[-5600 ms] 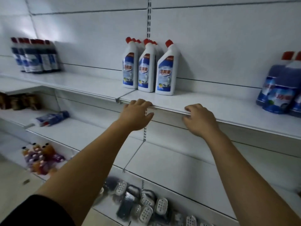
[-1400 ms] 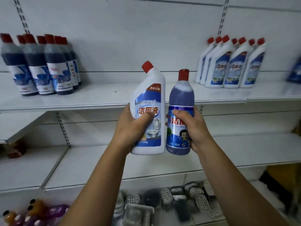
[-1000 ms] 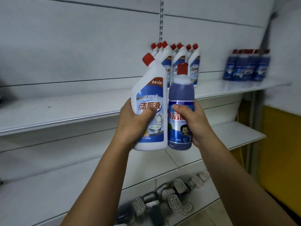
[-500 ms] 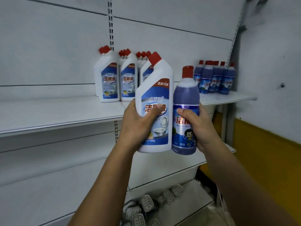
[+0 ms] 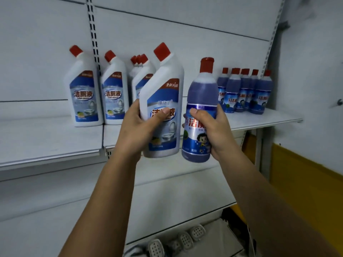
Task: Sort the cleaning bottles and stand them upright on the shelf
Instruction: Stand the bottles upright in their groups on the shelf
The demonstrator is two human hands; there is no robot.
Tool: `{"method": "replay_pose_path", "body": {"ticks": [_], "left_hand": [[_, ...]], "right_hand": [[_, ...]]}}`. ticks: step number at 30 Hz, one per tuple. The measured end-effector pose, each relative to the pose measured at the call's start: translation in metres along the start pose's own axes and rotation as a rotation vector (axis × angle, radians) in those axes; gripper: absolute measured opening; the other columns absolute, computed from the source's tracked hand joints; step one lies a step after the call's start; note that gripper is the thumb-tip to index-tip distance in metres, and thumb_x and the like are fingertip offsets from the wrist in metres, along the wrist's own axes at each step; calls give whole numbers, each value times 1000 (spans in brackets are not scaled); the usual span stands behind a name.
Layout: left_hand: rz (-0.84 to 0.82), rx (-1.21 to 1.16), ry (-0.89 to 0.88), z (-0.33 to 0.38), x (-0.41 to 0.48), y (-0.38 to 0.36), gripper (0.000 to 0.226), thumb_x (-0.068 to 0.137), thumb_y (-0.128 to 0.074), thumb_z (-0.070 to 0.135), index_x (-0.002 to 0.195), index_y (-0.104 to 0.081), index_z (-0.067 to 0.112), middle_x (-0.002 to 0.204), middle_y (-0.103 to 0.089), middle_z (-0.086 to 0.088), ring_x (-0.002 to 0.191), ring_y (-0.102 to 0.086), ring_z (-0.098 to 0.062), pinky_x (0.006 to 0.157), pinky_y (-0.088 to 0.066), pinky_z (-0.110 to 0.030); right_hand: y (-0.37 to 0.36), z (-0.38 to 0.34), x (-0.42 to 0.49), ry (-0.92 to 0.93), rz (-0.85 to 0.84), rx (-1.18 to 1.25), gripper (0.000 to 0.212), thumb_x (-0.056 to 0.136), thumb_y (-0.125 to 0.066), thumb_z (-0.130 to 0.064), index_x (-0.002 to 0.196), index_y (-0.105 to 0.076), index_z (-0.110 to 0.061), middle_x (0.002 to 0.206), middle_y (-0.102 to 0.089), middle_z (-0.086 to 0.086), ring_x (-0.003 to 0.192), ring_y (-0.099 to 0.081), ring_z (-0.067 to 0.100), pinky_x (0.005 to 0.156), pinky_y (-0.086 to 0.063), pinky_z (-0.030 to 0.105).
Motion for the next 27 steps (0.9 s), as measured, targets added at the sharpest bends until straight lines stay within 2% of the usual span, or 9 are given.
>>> {"method": "replay_pose_path", "body": {"ticks": [2, 8, 12, 14, 16, 18, 23, 25, 27], "left_hand": [[38, 13, -13, -10, 22, -3, 47, 81, -75, 36, 123, -56, 27, 107, -72, 9, 91, -72, -8, 69, -59, -27], [44, 21, 10, -34, 78, -11, 35, 83, -73, 35, 113, -55, 34, 98, -72, 10, 83, -73, -5, 63, -59, -24], [-9, 122, 33, -42, 98, -6, 45, 75, -72, 44, 115, -53, 37, 98, -73, 12, 84, -73, -4, 66, -59, -25], [-56, 242, 51, -40, 105, 0, 56, 69, -72, 49, 119, -51, 36, 101, -71, 12, 85, -72, -5, 67, -56, -24], [-72, 360, 78, -38, 115, 6, 52, 68, -74, 46, 115, -50, 37, 101, -68, 13, 87, -69, -6, 68, -53, -24], [-47, 453, 96, -39, 125, 11, 51, 70, -78, 38, 112, -49, 37, 100, -65, 15, 90, -65, -6, 68, -51, -26], [97, 519, 115, -47, 141, 19, 66, 68, -87, 23, 118, -44, 24, 98, -61, 14, 87, -62, -4, 61, -48, -25], [153, 561, 79, -51, 142, 18, 67, 67, -88, 22, 118, -43, 21, 95, -60, 16, 84, -61, -1, 64, -50, -25], [210, 636, 71, -55, 141, 18, 64, 66, -87, 32, 114, -46, 22, 94, -60, 16, 82, -61, 0, 69, -52, -29]], "right_hand": [[5, 7, 23, 11, -5, 5, 54, 84, -73, -22, 132, -48, -21, 116, -67, 11, 99, -69, 29, 89, -57, 51], [16, 27, 82, 55, -37, -8, 65, 68, -75, -31, 127, -51, -22, 113, -68, 11, 96, -70, 30, 86, -57, 51], [16, 44, 108, 62, -30, 25, 62, 66, -78, -33, 121, -51, -28, 113, -68, 10, 97, -70, 30, 84, -58, 48], [15, 49, 119, 77, -39, -16, 55, 72, -80, -31, 117, -49, -33, 112, -66, 2, 100, -68, 26, 82, -58, 41], [13, 52, 129, 104, -56, -34, 51, 80, -76, -20, 117, -45, -35, 110, -63, -7, 100, -66, 16, 76, -56, 29], [11, 56, 135, 122, -79, -45, 51, 81, -75, -16, 118, -44, -35, 112, -63, -8, 98, -65, 12, 75, -54, 25], [8, 64, 147, 134, -108, -33, 55, 81, -75, -13, 119, -43, -35, 115, -62, -6, 100, -64, 13, 76, -54, 25], [9, 66, 150, 134, -120, -24, 56, 81, -75, -13, 120, -42, -36, 115, -61, -7, 101, -63, 13, 76, -54, 24], [8, 67, 152, 132, -129, -23, 56, 81, -75, -14, 120, -41, -36, 114, -60, -10, 101, -63, 12, 74, -53, 23]]}}
Point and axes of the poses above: each hand's wrist, its own x-axis towards the middle knuckle, its own y-axis out of the back of the hand, z = x × y, the point moved 3 cm from there along x, towards the middle knuckle
